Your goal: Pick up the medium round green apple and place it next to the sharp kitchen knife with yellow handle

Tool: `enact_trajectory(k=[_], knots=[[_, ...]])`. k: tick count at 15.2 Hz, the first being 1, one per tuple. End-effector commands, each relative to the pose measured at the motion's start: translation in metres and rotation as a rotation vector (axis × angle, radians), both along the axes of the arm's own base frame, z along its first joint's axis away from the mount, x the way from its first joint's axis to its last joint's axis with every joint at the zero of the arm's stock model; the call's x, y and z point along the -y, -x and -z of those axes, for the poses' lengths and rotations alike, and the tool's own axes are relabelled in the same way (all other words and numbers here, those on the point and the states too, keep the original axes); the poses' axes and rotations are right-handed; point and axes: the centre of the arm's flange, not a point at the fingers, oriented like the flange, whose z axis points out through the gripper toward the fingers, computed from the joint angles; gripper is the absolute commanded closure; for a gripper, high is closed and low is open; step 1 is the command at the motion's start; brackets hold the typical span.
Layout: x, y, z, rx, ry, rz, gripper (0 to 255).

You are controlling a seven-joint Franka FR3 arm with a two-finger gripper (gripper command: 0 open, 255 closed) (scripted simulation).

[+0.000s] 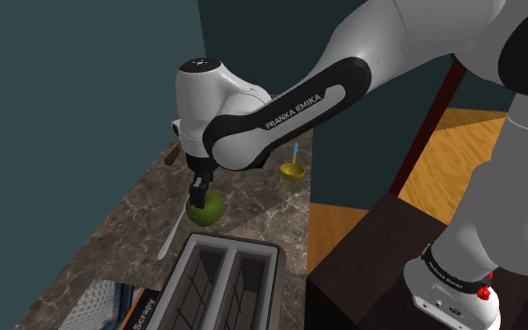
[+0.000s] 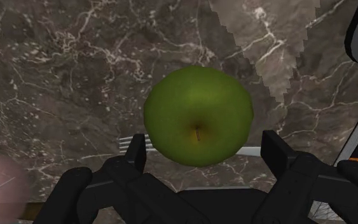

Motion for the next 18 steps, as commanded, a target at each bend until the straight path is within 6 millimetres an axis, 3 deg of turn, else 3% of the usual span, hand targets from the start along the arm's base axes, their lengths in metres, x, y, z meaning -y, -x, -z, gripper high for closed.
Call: enact_trajectory(k=[1,8,9,18], knots=[[0.0006,-0.0016,0.0089,0.001,0.000,0.000,0],[0.0006,-0.0015,0.0089,0.001,0.000,0.000,0],[0.0006,-0.0015,0.0089,0.001,0.000,0.000,255],[0.0006,-0.0016,0.0089,0.001,0.000,0.000,255]])
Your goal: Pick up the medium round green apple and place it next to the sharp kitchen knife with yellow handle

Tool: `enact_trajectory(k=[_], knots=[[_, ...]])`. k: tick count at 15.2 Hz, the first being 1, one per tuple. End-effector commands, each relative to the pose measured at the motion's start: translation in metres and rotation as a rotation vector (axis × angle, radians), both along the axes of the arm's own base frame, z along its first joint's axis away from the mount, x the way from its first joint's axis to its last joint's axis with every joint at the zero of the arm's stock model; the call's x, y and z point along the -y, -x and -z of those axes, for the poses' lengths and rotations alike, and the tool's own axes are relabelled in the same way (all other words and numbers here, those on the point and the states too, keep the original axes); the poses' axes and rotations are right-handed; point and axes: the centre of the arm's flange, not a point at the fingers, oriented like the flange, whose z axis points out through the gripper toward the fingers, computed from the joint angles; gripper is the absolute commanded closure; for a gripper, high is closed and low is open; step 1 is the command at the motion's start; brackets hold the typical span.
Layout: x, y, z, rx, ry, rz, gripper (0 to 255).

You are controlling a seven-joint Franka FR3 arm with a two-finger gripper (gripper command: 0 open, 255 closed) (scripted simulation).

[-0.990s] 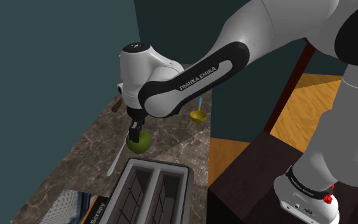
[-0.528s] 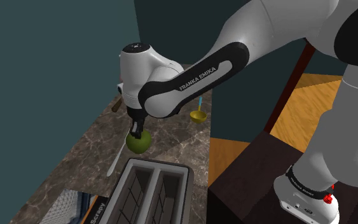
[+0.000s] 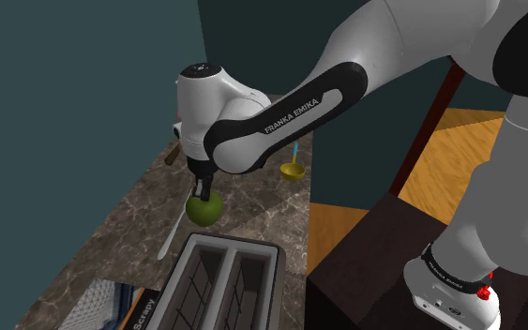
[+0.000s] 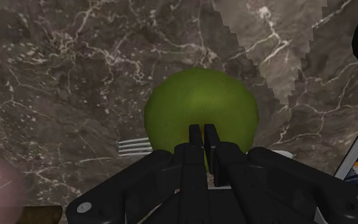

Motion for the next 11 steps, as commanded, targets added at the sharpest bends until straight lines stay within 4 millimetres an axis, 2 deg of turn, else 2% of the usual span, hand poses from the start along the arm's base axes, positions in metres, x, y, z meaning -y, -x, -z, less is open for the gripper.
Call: enact_trajectory(k=[1,11], knots=[[0.000,0.000,-0.005,-0.001,0.000,0.000,255],[0.000,0.000,-0.058,0.000,0.000,0.000,255]])
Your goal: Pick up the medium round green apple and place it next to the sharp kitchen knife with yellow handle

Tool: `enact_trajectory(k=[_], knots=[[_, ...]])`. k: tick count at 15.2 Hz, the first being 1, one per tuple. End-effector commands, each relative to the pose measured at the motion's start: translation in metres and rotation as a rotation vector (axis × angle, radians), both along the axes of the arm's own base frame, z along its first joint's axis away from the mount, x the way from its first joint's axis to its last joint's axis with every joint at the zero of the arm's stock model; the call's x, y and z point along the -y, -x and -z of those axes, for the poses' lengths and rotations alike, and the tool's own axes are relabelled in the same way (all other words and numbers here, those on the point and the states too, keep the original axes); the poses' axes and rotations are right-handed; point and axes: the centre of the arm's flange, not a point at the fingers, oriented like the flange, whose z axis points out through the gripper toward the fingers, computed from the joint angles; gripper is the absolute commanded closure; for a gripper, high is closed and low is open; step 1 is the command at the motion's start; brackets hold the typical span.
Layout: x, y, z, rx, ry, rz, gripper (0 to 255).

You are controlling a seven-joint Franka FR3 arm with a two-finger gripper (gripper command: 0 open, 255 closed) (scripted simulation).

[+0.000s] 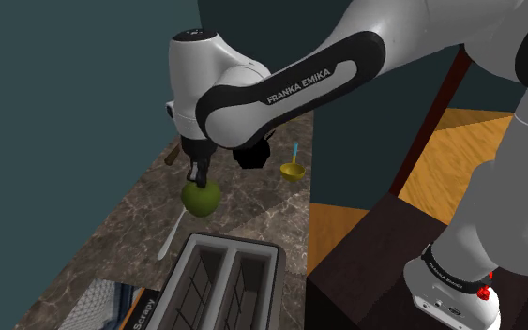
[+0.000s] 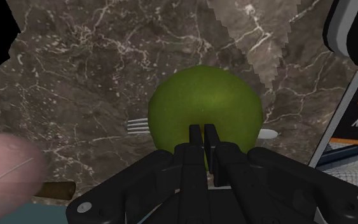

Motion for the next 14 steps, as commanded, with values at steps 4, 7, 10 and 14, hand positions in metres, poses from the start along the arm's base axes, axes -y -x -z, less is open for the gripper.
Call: enact_trajectory(k=[4,7,10,14], knots=[[0.000,-0.001,-0.026,0.000,0.000,0.000,255],[0.000,-0.001,-0.042,0.000,0.000,0.000,255],[0.000,-0.001,-0.057,0.000,0.000,0.000,255],[0.000,-0.001,-0.079,0.000,0.000,0.000,255]])
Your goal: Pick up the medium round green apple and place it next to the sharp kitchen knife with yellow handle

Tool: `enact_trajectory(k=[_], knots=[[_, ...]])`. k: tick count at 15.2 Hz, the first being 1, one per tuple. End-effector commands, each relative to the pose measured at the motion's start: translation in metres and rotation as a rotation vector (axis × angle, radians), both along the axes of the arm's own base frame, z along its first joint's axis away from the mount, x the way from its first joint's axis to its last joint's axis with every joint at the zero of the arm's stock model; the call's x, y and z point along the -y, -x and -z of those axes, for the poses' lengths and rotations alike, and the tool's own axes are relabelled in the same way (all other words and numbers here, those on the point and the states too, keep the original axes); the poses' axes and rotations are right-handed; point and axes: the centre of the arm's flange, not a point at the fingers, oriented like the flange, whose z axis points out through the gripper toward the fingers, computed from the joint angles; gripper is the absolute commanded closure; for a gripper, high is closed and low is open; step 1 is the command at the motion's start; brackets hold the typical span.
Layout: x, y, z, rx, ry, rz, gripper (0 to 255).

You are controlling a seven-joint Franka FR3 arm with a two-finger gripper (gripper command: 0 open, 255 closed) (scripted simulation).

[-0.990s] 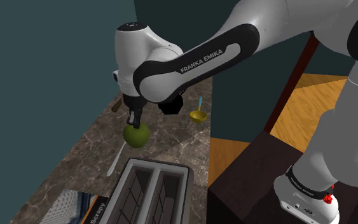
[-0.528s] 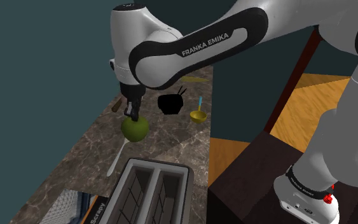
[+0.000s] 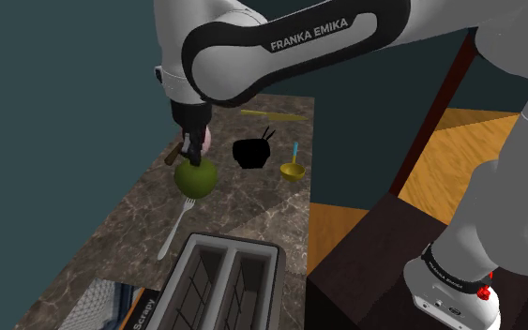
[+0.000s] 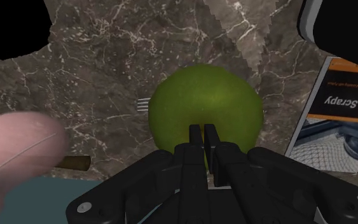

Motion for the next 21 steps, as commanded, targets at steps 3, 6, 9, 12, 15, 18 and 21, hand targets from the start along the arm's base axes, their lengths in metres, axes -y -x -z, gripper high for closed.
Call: enact_trajectory(k=[3,6,9,12,15,18,21], knots=[[0.000,0.001,-0.021,0.000,0.000,0.000,255],[0.000,0.001,-0.037,0.000,0.000,0.000,255],[0.026,-0.007,-0.042,0.000,0.000,0.000,255],[0.064,-0.018,-0.042,0.000,0.000,0.000,255],[0.102,-0.028,-0.042,0.000,0.000,0.000,255],[0.140,-0.039,-0.042,0.000,0.000,0.000,255],[0.178,-0.050,-0.042,0.000,0.000,0.000,255]])
